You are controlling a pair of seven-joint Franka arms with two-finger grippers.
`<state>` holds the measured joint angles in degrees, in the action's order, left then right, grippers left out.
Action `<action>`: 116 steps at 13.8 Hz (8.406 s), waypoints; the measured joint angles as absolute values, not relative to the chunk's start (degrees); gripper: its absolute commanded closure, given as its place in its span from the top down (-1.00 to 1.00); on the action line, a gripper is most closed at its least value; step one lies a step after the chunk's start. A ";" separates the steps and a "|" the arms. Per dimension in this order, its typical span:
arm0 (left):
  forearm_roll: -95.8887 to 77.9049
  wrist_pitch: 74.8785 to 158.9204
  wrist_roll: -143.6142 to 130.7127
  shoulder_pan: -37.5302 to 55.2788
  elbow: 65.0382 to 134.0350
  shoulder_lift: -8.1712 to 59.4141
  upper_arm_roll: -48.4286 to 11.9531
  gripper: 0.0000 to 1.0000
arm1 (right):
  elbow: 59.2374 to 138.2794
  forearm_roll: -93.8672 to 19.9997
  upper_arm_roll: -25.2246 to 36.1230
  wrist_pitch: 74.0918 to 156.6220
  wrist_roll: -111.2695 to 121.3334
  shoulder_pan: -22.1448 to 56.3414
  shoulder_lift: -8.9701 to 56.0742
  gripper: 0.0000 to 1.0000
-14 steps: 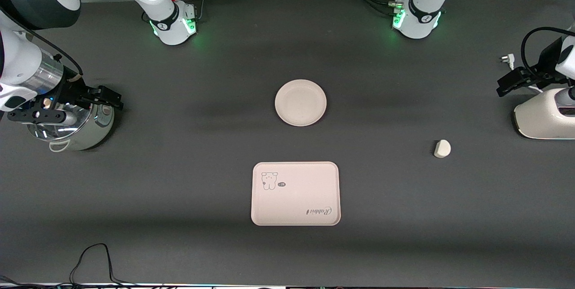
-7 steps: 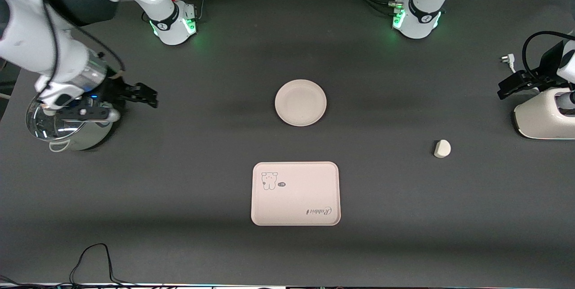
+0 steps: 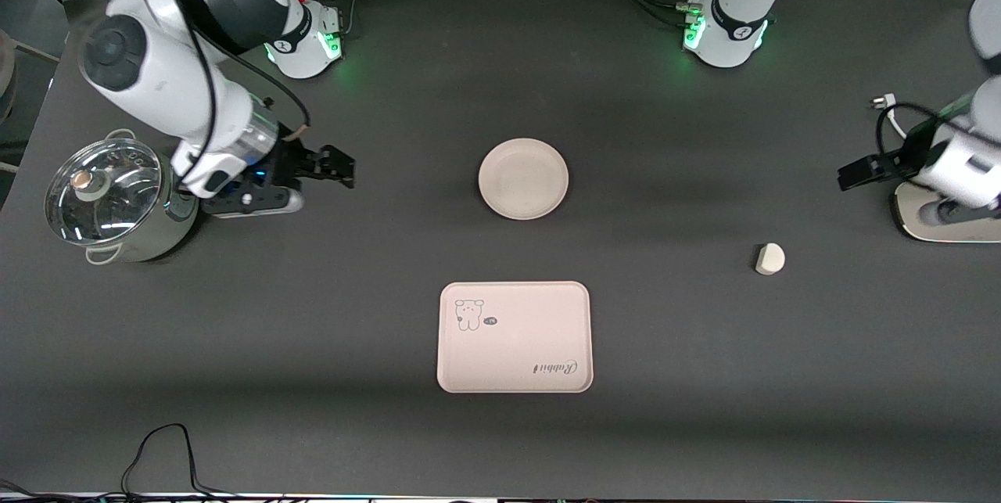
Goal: Place bun in plate and plate on tray
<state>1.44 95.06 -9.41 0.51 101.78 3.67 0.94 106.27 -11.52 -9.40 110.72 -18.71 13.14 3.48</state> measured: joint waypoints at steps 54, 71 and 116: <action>-0.43 99.17 21.99 -2.12 110.26 -2.52 1.53 -0.56 | 93.41 -9.87 -21.10 137.11 -36.04 19.64 26.33 -1.00; -0.38 114.35 -31.04 5.94 100.86 15.98 -16.75 -0.55 | 75.56 -2.04 -14.50 145.00 -29.17 18.17 53.42 -1.00; 2.62 107.87 -12.75 -12.57 113.69 -7.02 -13.54 1.00 | 88.05 4.03 -9.08 113.90 -27.42 13.05 19.30 1.00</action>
<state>2.62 107.87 -12.75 -12.57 113.69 -7.02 -13.54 88.05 4.03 -9.08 113.90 -27.42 13.05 19.30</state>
